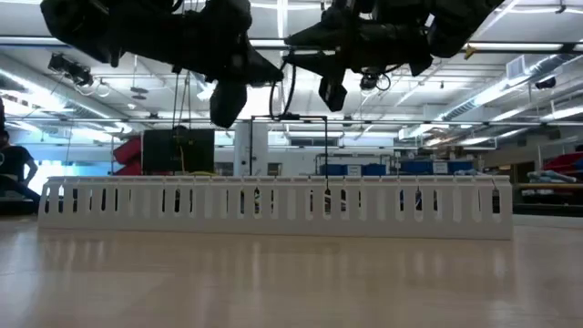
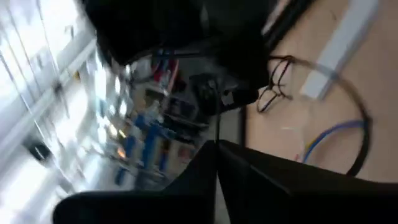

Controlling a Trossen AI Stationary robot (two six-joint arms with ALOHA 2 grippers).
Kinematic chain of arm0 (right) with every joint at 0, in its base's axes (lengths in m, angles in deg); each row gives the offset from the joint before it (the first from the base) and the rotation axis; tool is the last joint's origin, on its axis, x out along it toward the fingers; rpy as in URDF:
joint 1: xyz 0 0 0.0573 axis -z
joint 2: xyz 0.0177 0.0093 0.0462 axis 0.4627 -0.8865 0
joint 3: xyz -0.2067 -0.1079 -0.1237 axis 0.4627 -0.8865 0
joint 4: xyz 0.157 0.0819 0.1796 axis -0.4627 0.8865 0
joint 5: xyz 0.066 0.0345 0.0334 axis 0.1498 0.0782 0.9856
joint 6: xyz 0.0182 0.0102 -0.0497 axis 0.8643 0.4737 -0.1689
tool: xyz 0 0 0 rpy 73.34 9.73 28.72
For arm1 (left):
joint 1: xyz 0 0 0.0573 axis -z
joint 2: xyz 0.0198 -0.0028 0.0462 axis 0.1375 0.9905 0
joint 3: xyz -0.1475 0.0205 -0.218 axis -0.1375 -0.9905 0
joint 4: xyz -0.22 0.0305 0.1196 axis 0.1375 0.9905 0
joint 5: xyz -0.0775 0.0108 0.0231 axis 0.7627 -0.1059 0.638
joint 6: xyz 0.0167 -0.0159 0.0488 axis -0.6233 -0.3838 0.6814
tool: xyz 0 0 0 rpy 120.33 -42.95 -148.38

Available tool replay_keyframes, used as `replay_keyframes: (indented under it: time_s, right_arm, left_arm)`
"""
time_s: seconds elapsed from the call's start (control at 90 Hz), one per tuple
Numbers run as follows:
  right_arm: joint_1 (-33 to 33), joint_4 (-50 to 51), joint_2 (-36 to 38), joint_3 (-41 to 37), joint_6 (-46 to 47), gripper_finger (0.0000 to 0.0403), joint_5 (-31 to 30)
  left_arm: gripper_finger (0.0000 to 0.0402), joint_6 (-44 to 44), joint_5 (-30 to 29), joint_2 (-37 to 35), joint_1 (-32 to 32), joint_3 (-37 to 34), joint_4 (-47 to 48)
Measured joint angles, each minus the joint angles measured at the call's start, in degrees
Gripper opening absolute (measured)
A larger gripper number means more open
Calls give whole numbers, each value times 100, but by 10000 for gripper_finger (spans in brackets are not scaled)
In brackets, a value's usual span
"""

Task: Ziptie cables
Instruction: Wrap the cable wires with the black zip tie

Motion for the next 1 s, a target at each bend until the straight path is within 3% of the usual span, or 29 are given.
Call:
replay_keyframes:
  time_s: [0.156,0.344,0.467,0.711,0.856,1.0]
  right_arm:
    - [91,-109,0,0,-92,175,492]
    - [211,-111,2,0,-896,229,1054]
    - [321,-17,2,0,-1517,251,1029]
    - [511,777,2,0,-1691,269,412]
    - [520,798,2,0,-1813,271,173]
    - [528,756,2,0,-1935,271,306]
  left_arm:
    - [0,-1369,-246,-1,2,3,317]
    - [0,-2856,-279,-1,32,3,711]
    - [0,-3258,-299,-1,84,3,677]
    - [0,-4290,41,-3,284,253,447]
    - [0,-4858,295,-3,295,432,928]
    - [0,-5446,312,-3,293,455,1697]
